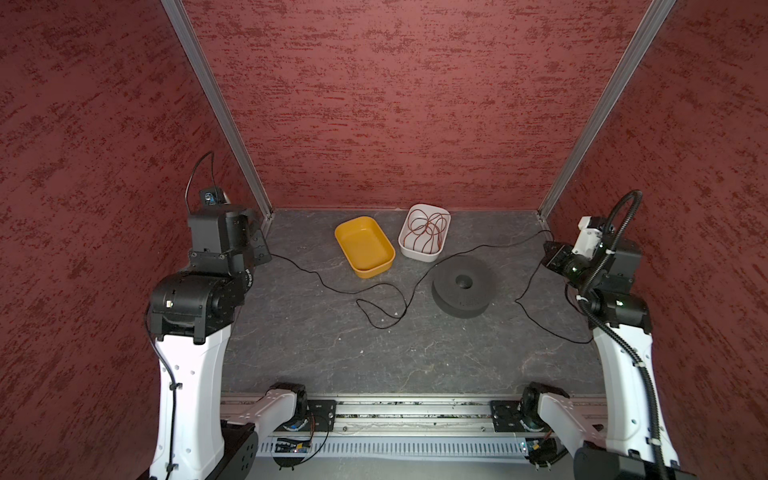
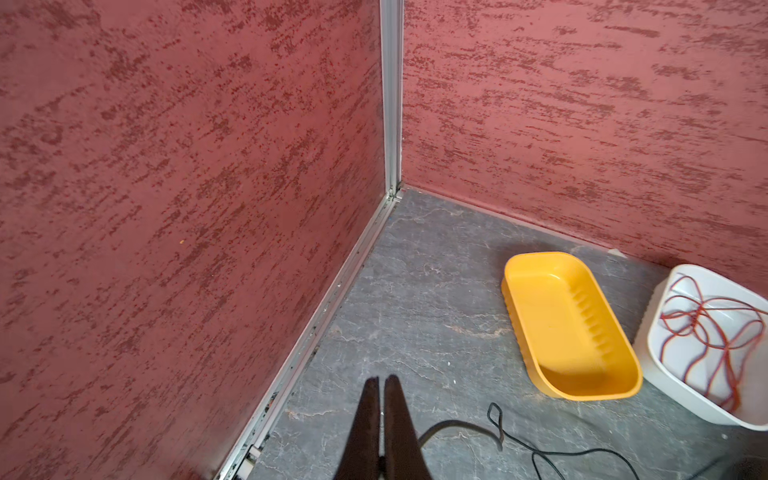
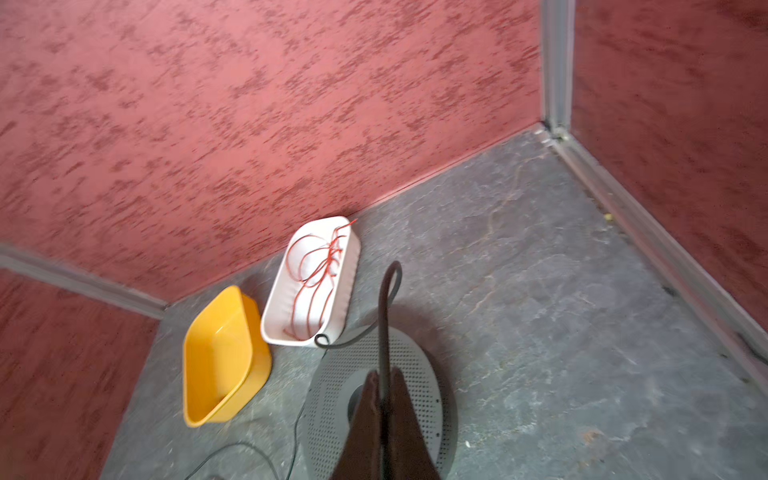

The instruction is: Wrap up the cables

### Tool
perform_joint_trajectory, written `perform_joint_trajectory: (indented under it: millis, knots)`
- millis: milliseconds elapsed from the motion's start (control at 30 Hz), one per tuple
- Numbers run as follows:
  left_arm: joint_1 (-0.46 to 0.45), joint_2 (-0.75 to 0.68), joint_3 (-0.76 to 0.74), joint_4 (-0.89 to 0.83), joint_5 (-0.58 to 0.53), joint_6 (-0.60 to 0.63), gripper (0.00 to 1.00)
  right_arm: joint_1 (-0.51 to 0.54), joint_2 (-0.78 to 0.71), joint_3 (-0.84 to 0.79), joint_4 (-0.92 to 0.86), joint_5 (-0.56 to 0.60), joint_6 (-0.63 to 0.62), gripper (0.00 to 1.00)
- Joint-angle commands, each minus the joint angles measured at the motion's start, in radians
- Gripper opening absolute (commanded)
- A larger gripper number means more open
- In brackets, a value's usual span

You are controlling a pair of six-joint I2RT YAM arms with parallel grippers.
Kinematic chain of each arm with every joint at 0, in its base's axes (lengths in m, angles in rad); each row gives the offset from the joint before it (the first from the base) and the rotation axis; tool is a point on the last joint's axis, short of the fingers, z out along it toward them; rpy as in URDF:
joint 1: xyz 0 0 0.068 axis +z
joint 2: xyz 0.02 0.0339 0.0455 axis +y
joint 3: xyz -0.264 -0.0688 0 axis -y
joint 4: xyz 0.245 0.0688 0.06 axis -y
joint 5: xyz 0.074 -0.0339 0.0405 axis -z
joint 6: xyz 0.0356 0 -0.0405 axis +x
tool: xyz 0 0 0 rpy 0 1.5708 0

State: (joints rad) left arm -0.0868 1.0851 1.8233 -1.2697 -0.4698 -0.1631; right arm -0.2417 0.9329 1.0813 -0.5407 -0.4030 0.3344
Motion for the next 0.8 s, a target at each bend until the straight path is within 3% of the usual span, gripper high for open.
perform_joint_trajectory:
  millis: [0,133,200,433,600,767]
  knots:
    - [0.007,-0.013,-0.048,0.056,0.103,-0.001,0.03,0.022,-0.027,-0.035,0.066,-0.203,-0.022,0.02]
    - [0.011,-0.014,-0.116,0.084,0.199,-0.016,0.03,0.103,-0.063,-0.082,0.117,-0.34,-0.057,0.04]
    - [0.014,-0.019,-0.149,0.105,0.225,-0.023,0.03,0.173,-0.07,-0.084,0.103,-0.339,-0.101,0.04]
    - [0.019,-0.014,-0.206,0.141,0.227,-0.021,0.03,0.436,-0.051,-0.2,0.27,-0.465,-0.086,0.08]
    - [0.022,0.015,-0.261,0.163,0.222,-0.028,0.03,0.604,0.012,-0.272,0.303,-0.372,-0.084,0.1]
    - [0.025,0.017,-0.314,0.199,0.301,-0.043,0.03,0.736,0.109,-0.33,0.275,-0.277,-0.051,0.11]
